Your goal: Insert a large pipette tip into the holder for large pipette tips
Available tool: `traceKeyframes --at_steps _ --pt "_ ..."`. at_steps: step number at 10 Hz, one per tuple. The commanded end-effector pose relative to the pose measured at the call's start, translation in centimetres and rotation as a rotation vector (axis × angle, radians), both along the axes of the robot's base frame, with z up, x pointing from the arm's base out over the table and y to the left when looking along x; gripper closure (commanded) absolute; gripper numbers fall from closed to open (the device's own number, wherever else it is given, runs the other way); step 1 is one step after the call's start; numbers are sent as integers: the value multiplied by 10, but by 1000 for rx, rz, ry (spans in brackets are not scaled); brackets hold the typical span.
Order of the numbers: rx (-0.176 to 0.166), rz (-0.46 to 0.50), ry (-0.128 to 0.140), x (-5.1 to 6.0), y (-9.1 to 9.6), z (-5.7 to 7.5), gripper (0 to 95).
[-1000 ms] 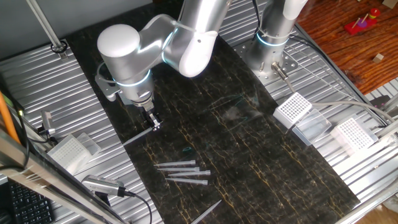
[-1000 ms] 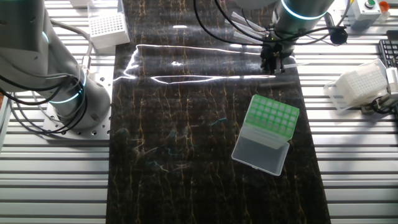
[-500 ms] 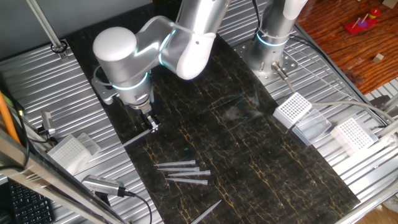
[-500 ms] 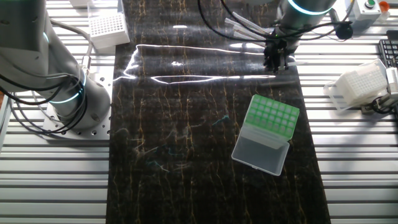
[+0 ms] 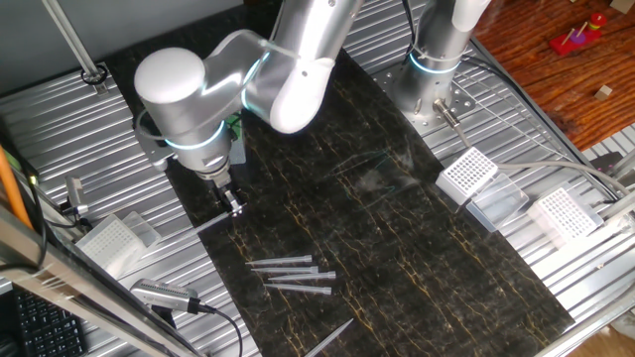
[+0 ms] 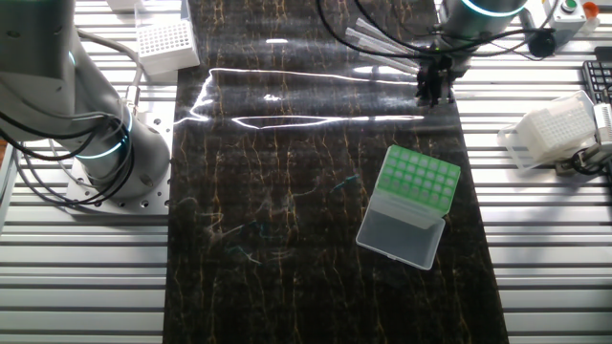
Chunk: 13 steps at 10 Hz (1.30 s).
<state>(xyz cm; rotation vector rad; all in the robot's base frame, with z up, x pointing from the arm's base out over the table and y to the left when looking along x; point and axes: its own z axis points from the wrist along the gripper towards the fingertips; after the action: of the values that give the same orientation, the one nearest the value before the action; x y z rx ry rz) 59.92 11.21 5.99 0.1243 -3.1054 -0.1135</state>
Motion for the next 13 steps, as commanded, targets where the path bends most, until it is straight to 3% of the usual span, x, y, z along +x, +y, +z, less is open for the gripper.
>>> traceKeyframes --at_steps 1,5,7,8,13 --pt "-1 -18 -18 5 1 -5 950" --pt "-1 -12 -15 5 0 -11 950" --pt "2 -24 -27 2 0 -28 950" --pt "2 -26 -30 2 0 -31 950" --pt "-3 -22 -35 1 0 -37 950"
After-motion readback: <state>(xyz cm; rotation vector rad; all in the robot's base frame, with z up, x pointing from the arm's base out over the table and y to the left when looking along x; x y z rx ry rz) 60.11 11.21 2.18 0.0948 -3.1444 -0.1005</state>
